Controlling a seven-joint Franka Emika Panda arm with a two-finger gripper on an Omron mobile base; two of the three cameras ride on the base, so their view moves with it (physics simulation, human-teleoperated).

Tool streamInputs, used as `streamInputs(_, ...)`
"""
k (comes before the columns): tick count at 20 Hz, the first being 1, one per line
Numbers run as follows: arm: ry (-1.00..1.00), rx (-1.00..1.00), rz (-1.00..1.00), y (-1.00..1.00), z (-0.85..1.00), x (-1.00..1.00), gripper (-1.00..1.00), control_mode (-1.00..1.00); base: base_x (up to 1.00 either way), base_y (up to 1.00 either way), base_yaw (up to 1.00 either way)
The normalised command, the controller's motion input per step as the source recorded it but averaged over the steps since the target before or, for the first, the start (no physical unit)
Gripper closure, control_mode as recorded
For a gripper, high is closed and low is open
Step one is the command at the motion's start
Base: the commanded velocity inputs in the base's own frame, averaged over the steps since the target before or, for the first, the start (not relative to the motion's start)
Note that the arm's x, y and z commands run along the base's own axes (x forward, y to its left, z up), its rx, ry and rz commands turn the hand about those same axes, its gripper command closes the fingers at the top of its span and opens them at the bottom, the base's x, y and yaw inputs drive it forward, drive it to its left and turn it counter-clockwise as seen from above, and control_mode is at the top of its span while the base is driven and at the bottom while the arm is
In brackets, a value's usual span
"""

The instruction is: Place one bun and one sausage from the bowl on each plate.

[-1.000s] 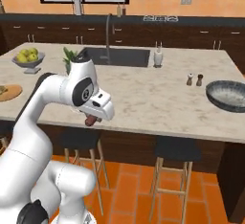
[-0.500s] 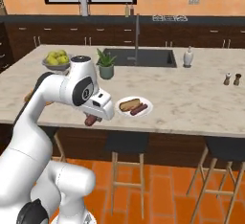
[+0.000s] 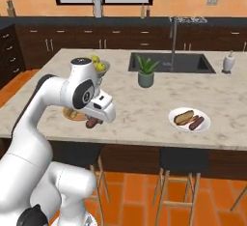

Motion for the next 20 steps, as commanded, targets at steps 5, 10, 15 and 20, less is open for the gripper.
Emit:
streamInputs(5, 0.0, 0.0, 0.05, 0.21, 0.0, 0.15, 1.0, -1.0, 0.38, 0.41, 0.02)
streamInputs(10, 0.01, 0.05, 0.2, 0.36, -0.27, 0.94, 1.0, -1.0, 0.0, 0.0, 0.0)
streamInputs(15, 0.02, 0.01, 0.16, 0.69, -0.56, 1.0, 1.0, -1.0, 0.0, 0.0, 0.0)
streamInputs(20, 0.01, 0.0, 0.06, 0.46, -0.72, 1.0, 1.0, -1.0, 0.0, 0.0, 0.0)
